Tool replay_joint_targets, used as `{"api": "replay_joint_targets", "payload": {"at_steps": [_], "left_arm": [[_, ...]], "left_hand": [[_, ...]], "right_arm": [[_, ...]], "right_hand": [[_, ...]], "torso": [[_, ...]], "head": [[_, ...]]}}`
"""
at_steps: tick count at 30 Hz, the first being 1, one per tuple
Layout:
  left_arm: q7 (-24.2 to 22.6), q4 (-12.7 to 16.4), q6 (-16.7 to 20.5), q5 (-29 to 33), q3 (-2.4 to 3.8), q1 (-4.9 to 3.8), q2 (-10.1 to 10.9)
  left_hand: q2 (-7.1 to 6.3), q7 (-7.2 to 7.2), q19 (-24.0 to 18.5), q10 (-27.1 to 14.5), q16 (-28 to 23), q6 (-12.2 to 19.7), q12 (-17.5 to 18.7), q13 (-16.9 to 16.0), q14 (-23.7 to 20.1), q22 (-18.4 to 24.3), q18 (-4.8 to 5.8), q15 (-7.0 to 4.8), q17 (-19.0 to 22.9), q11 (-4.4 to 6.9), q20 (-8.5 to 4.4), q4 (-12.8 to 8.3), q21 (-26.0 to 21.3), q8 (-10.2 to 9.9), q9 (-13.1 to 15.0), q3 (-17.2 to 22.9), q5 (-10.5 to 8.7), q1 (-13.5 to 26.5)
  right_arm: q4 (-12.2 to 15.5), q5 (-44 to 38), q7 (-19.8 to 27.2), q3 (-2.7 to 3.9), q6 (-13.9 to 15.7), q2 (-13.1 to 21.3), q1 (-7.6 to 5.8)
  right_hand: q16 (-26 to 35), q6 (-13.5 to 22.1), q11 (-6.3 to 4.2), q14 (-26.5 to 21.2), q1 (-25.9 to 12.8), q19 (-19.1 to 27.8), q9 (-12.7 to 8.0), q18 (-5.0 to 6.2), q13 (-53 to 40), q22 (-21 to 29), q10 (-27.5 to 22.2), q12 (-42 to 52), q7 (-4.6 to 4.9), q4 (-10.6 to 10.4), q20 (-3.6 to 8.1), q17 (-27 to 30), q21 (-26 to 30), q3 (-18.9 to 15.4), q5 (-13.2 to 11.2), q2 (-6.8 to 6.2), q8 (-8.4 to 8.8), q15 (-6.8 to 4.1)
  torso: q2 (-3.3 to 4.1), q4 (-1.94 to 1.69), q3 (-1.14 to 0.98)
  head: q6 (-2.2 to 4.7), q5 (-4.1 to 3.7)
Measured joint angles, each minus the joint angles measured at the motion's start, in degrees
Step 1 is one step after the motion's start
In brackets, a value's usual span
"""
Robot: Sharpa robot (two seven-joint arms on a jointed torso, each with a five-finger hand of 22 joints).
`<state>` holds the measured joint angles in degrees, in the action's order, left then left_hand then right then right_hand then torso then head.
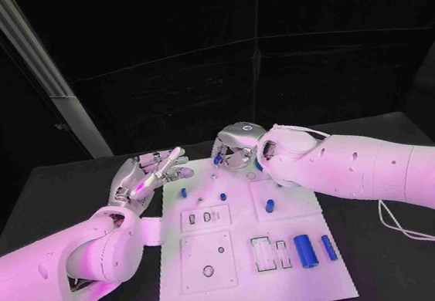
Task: Assemble the parts on the task board
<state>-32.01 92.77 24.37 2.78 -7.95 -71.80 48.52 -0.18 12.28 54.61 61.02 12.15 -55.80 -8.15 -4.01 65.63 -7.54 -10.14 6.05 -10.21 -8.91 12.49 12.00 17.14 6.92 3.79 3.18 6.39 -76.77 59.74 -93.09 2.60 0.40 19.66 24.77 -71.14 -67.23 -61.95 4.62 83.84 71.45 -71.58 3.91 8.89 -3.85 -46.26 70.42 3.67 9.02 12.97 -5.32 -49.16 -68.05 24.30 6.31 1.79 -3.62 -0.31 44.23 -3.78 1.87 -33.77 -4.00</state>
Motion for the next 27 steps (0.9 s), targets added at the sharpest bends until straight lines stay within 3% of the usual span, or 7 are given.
{"api": "replay_joint_targets", "payload": {"at_steps": [12,22,23,27], "left_arm": [[0.1,0.0,-0.1,0.0,0.0,-0.1,-0.3],[0.3,0.0,-0.2,0.0,-0.01,-0.15,-0.4],[0.3,0.0,-0.3,0.0,-0.01,-0.15,-0.4],[0.4,-0.1,-0.3,0.0,-0.01,-0.19,-0.4]], "left_hand": [[0.0,0.0,0.0,0.0,-0.2,0.0,0.2,0.0,0.0,0.0,0.0,0.0,0.0,0.0,0.0,-0.2,0.0,0.0,0.0,0.2,0.0,0.0],[0.0,0.0,0.0,0.0,-0.2,0.0,0.2,0.0,0.0,0.0,0.0,0.0,0.0,0.0,0.0,-0.2,0.0,0.0,0.0,0.2,0.0,0.0],[0.0,0.0,0.0,0.0,-0.2,0.0,0.2,0.0,0.0,0.0,0.0,0.0,0.0,0.0,0.0,-0.2,0.0,0.0,0.0,0.2,0.0,0.0],[0.0,0.0,0.0,0.0,-0.2,0.0,0.2,0.0,0.0,0.1,0.0,0.0,0.0,0.0,0.0,-0.3,0.0,0.0,0.0,0.0,0.0,0.0]], "right_arm": [[-2.6,-0.6,-0.2,-0.02,-1.9,-1.8,-0.03],[-2.8,-1.8,-0.6,0.02,-2.9,-2.2,-0.11],[-2.8,-1.9,-0.7,0.02,-2.9,-2.2,-0.11],[-2.8,-2.1,-0.8,0.01,-2.9,-2.2,-0.1]], "right_hand": [[-0.3,0.1,0.21,0.0,-0.4,0.0,0.0,0.0,0.0,-0.1,-0.2,0.0,-0.05,-0.2,0.0,-0.1,0.0,0.2,0.0,-0.45,0.08,0.0],[-0.3,0.4,0.4,0.0,-0.8,0.1,-0.1,0.01,0.0,-0.1,-0.5,0.0,0.21,-0.3,-0.14,0.0,0.0,0.3,-0.2,-0.82,0.17,0.0],[-0.1,0.6,0.44,0.0,-1.1,0.6,-0.1,0.01,0.1,0.7,-1.2,0.0,0.47,-0.7,-0.48,0.9,0.1,0.4,-0.3,-1.11,0.16,0.0],[5.2,6.8,1.91,-2.0,-2.8,5.4,-0.4,0.01,0.3,8.6,-7.9,0.0,1.64,-2.2,-1.47,8.8,4.7,-1.7,-1.0,-4.67,-0.04,1.56]], "torso": [[0.13,-0.18,0.04],[0.19,-0.12,0.04],[0.19,-0.1,0.03],[0.23,-0.07,0.03]], "head": [[-0.22,0.07],[-0.26,0.21],[-0.26,0.21],[-0.25,0.21]]}}
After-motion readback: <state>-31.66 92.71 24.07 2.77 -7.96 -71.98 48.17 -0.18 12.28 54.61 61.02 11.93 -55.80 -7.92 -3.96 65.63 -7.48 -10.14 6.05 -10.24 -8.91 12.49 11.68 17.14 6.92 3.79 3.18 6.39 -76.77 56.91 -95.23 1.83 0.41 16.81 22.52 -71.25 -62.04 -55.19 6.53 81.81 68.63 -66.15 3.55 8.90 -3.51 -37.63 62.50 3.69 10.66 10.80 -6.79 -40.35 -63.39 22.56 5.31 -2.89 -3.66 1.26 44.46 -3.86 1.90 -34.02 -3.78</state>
